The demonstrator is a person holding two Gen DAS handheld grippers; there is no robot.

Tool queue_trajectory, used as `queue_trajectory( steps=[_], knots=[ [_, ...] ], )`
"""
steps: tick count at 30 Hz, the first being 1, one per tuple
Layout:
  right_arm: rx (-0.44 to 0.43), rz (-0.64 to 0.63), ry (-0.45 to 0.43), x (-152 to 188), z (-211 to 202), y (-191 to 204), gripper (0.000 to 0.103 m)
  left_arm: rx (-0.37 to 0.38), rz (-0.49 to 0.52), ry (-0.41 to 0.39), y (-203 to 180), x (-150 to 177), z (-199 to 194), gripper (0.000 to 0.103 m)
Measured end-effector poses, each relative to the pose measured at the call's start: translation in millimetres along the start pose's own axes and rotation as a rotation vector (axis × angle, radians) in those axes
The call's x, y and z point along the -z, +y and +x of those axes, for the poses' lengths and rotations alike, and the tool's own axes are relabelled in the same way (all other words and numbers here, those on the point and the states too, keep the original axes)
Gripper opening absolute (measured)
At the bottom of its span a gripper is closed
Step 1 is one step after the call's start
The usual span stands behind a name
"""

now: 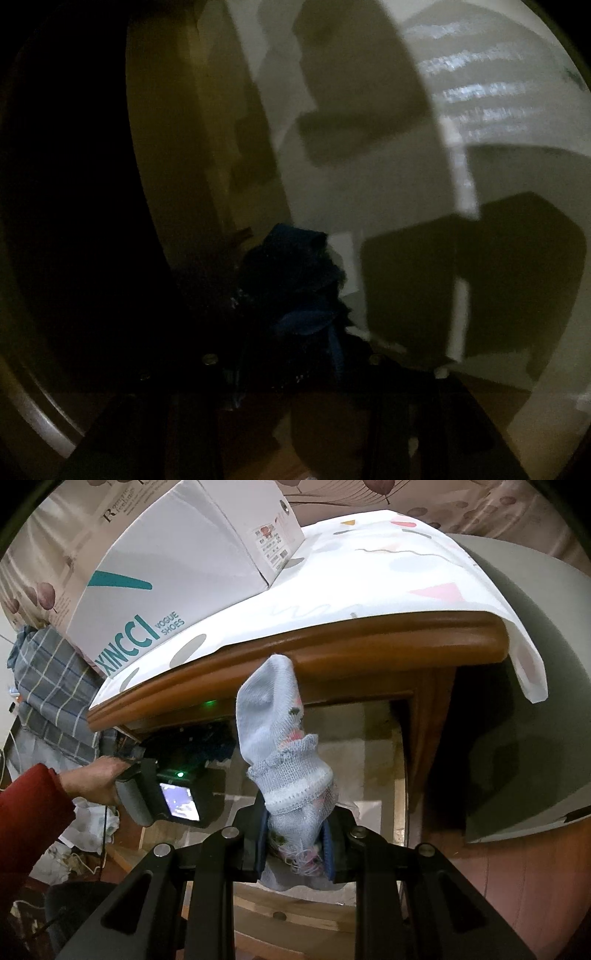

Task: Take underwear out of drawer
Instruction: 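Grasp the navy lace garment with the left gripper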

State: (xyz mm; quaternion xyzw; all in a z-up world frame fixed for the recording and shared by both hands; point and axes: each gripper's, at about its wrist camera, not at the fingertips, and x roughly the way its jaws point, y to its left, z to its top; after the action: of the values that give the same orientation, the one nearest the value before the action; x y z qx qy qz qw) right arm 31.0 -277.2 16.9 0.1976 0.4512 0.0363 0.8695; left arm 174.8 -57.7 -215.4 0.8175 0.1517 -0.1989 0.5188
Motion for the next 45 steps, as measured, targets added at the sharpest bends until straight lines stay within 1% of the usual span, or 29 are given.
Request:
queue_trajectory(
  steps=[4, 6, 9, 10, 12, 14, 16, 18, 19, 21, 23, 24, 25, 26, 27, 28, 29, 31, 33, 36, 37, 39, 43, 44, 45],
  knots=[
    [-0.014, 0.011, 0.008, 0, 2, -2, 0.021, 0.062, -0.035, -0.012, 5, -7, -4, 0.020],
    [-0.014, 0.009, 0.006, -1, 1, -1, 0.022, 0.120, -0.072, -0.016, 13, -8, -7, 0.016],
    [-0.016, 0.006, 0.004, -1, 1, -1, 0.022, 0.235, -0.141, -0.025, 32, -8, -18, 0.015],
    [-0.019, 0.008, 0.005, -1, 0, -2, 0.022, 0.292, -0.168, -0.031, 39, -10, -23, 0.015],
    [-0.018, 0.012, 0.002, -1, 0, -1, 0.022, 0.364, -0.200, -0.045, 50, -11, -30, 0.015],
    [-0.019, 0.015, 0.001, -1, -1, -2, 0.022, 0.452, -0.224, -0.077, 59, -14, -43, 0.015],
    [-0.020, 0.014, -0.001, 0, -2, -1, 0.022, 0.520, -0.233, -0.095, 66, -16, -53, 0.015],
    [-0.019, 0.015, -0.002, 0, -2, -2, 0.022, 0.620, -0.256, -0.124, 74, -16, -62, 0.015],
    [-0.019, 0.017, -0.002, 1, -2, -2, 0.022, 0.675, -0.276, -0.130, 79, -16, -64, 0.015],
    [-0.016, 0.019, -0.003, 1, -2, -2, 0.022, 0.751, -0.326, -0.137, 88, -15, -62, 0.017],
    [-0.017, 0.020, -0.004, 1, -3, -2, 0.022, 0.836, -0.391, -0.123, 99, -11, -56, 0.017],
    [-0.016, 0.019, -0.005, 0, -2, -2, 0.022, 0.866, -0.422, -0.116, 103, -10, -52, 0.020],
    [-0.012, 0.017, -0.003, 0, -2, -2, 0.022, 0.876, -0.446, -0.113, 108, -9, -47, 0.022],
    [-0.013, 0.018, -0.002, 0, -2, -2, 0.022, 0.894, -0.481, -0.109, 113, -6, -43, 0.029],
    [-0.018, 0.019, 0.000, 1, -2, -2, 0.022, 0.912, -0.500, -0.104, 117, -4, -38, 0.038],
    [-0.020, 0.017, -0.002, 0, -3, -1, 0.022, 0.934, -0.520, -0.099, 123, -3, -29, 0.043],
    [-0.019, 0.012, -0.004, 0, -4, 0, 0.022, 0.953, -0.537, -0.097, 125, 0, -26, 0.051],
    [-0.021, 0.011, -0.007, 0, -4, 0, 0.023, 0.953, -0.560, -0.093, 128, 7, -12, 0.052],
    [-0.023, 0.016, -0.005, 0, -4, -2, 0.023, 0.950, -0.575, -0.081, 129, 8, -8, 0.054],
    [-0.019, 0.014, -0.008, 1, -6, -3, 0.023, 0.940, -0.591, -0.084, 131, 8, -4, 0.056],
    [-0.016, 0.015, -0.008, 1, -6, -3, 0.023, 0.940, -0.595, -0.087, 126, 7, -5, 0.056],
    [-0.014, 0.020, -0.004, 2, -5, -4, 0.023, 0.917, -0.614, -0.090, 129, 9, -2, 0.056],
    [-0.014, 0.017, -0.001, 1, -5, -2, 0.023, 0.912, -0.686, -0.090, 132, 22, 6, 0.055],
    [-0.013, 0.013, -0.001, 1, -5, -1, 0.023, 0.907, -0.693, -0.090, 133, 24, 6, 0.048],
    [-0.011, 0.012, 0.001, 1, -4, -1, 0.023, 0.904, -0.699, -0.091, 132, 41, 4, 0.035]
  ],
)
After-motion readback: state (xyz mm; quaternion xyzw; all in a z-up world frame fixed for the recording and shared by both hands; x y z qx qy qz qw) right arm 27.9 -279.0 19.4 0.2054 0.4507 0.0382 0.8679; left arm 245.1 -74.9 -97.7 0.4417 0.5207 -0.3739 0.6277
